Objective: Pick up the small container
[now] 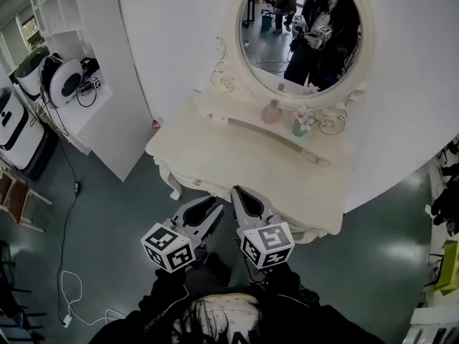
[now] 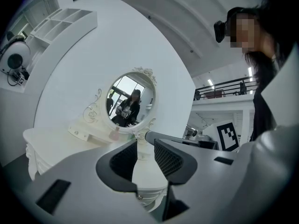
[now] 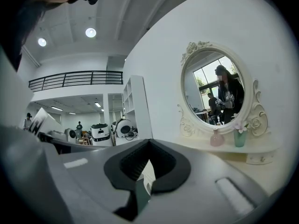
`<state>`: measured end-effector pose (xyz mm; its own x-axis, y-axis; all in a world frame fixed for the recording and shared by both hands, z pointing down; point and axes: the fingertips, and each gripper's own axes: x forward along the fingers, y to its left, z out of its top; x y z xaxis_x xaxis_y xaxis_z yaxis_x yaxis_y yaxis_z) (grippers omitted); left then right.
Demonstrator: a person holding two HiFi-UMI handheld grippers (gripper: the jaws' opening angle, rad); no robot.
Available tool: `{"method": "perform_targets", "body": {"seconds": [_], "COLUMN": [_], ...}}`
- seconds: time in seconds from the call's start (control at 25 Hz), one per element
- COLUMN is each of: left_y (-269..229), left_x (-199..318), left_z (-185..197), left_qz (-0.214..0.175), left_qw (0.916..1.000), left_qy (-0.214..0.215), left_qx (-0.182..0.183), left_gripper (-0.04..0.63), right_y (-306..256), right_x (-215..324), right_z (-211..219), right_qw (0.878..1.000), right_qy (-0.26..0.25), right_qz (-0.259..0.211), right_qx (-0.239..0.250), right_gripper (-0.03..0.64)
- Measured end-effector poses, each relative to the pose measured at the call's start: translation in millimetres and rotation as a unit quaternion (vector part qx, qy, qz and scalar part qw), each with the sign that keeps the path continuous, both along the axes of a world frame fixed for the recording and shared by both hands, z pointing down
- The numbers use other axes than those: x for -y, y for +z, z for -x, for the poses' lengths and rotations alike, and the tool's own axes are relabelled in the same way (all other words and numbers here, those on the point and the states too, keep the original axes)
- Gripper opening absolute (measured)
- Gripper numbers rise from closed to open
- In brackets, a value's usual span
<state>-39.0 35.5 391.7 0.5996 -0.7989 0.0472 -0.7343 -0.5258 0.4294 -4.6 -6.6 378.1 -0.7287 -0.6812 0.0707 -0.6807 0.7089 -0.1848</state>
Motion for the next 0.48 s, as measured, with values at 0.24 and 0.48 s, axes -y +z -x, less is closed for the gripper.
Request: {"method": "perform_targets", "body": {"seconds": [0.24, 0.48], "left_y": [2, 7], "left_x": [30, 45], "left_z": [22, 35], "left_qz": [-0.001, 0.002], "left_qw": [0.9995, 0.9983], "left_qy": [0.033, 0.058], "left_qx": [0.0, -0.002], "left_gripper": [0.098, 0.098], "right_y": [2, 5], "right_x": [28, 40], "right_z": [21, 30], "right_qw": [1.0, 0.998], "right_qy": [0.029, 0.056], "right_qz": [-0.001, 0.001], "right_qx": [-0.005, -0.011], "right_gripper": [0.009, 0.009]}}
